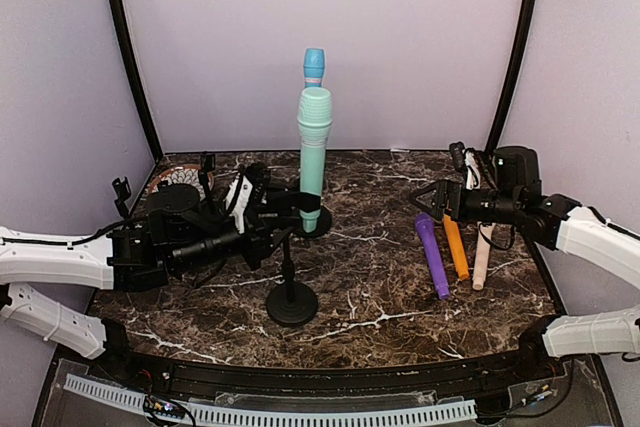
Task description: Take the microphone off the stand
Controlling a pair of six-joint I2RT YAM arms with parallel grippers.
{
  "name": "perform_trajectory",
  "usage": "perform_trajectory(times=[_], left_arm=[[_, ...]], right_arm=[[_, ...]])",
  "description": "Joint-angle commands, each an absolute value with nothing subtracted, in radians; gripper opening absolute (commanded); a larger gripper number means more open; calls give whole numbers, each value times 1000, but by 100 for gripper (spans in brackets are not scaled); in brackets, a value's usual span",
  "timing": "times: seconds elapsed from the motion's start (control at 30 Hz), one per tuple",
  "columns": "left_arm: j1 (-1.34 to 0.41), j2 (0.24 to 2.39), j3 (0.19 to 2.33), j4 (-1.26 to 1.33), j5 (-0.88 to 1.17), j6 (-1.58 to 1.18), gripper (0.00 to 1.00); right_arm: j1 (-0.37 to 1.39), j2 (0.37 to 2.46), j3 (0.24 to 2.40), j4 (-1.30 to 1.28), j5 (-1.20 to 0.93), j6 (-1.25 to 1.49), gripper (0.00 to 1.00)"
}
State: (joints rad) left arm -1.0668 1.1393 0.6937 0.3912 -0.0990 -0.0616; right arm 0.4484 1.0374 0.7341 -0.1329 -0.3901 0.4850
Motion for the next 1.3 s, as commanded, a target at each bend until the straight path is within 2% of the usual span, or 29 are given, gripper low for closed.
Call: perform_trajectory(times=[0.0,0.1,0.37,0.63,0.83,1.27], left_arm=[[-1089,1173,739,399,-189,-96,0],[-1093,1188,753,379,-190,-89,6],[-1092,1145,737,353,-191,-84,38],[-1092,1094,723,270,-249,-87,55],[-1093,1057,722,211,-267,-92,64],[-1092,985,757,74,-345,-141,72]], right_arm=[[445,1029,720,-62,-388,502,95],[446,1028,716,-51,-396,504,95],[446,1043,713,-48,-397,503,95],[448,1053,717,-24,-402,514,95],[448,1055,722,-19,-402,518,95],[457,1058,708,8,-380,542,95]])
